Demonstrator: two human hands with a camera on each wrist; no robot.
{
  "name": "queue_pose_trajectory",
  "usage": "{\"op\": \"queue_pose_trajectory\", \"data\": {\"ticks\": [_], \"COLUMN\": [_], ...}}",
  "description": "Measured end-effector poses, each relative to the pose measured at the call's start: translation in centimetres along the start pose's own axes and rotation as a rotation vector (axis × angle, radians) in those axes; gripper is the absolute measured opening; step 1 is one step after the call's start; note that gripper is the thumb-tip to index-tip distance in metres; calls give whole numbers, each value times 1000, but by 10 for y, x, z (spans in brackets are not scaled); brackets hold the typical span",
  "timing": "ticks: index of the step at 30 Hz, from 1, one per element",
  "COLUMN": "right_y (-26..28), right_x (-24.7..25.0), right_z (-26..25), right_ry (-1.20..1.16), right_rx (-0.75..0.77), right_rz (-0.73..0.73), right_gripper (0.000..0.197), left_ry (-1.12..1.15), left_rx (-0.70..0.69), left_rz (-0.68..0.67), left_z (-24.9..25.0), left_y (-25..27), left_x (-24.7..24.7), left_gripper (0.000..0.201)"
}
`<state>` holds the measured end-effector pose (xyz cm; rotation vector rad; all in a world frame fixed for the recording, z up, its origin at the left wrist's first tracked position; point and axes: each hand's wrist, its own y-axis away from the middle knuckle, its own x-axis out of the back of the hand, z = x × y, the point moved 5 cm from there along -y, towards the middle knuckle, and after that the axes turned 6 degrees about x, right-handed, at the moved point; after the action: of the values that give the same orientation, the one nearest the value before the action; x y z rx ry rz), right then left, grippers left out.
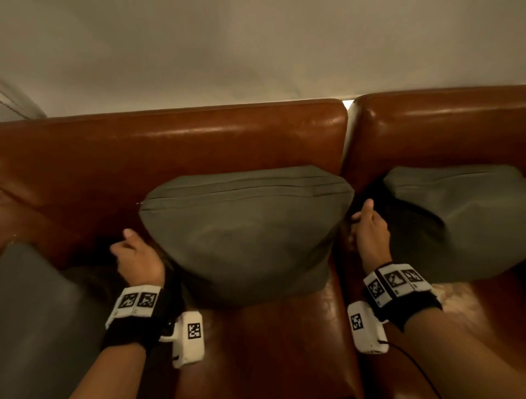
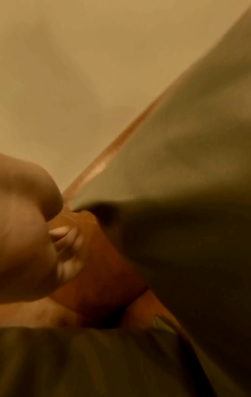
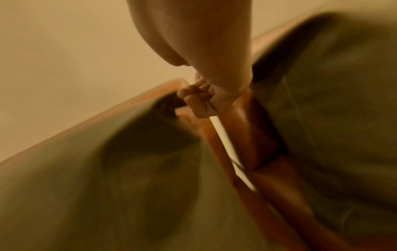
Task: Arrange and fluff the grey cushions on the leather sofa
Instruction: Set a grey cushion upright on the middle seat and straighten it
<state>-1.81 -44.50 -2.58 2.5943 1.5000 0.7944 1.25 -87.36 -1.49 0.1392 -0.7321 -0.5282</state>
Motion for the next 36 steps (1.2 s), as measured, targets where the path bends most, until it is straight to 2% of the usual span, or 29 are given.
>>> {"op": "queue_pose_trajectory", "data": {"ticks": [2, 3, 6, 10, 15, 17, 20, 24, 26, 28, 32, 36], "right_y": [-6, -10, -31, -61, -92, -110, -135, -160, -172, -184, -224, -264], "right_x": [37, 58, 119, 197, 279, 304, 321, 311, 300, 288, 261, 240], "right_z": [-1, 0, 8, 25, 44, 58, 71, 79, 86, 94, 93, 87], "right_ry": [-4, 1, 86, 296, 461, 564, 702, 909, 1027, 1083, 1116, 1156], "right_rx": [35, 55, 93, 190, 354, 404, 475, 575, 591, 590, 606, 670], "right_rz": [38, 49, 30, -30, -49, -41, -100, -282, -352, -393, -382, -299], "right_gripper": [47, 46, 43, 36, 17, 24, 47, 68, 81, 85, 87, 88], "left_ry": [56, 65, 40, -130, -352, -421, -545, -806, -857, -874, -876, -900], "left_rx": [-105, -177, -404, -735, -1042, -1152, -1245, -1222, -1217, -1227, -1244, -1214], "left_rz": [67, 32, -184, -450, -655, -716, -765, -779, -708, -607, -515, -548], "left_z": [15, 25, 54, 69, 56, 49, 38, 23, 17, 15, 29, 45], "left_y": [16, 29, 93, 210, 367, 420, 472, 499, 498, 490, 463, 443], "left_x": [9, 7, -19, -85, -165, -198, -245, -297, -316, -331, -368, -410], "left_gripper": [41, 34, 18, 3, 10, 19, 44, 70, 79, 84, 86, 84]}}
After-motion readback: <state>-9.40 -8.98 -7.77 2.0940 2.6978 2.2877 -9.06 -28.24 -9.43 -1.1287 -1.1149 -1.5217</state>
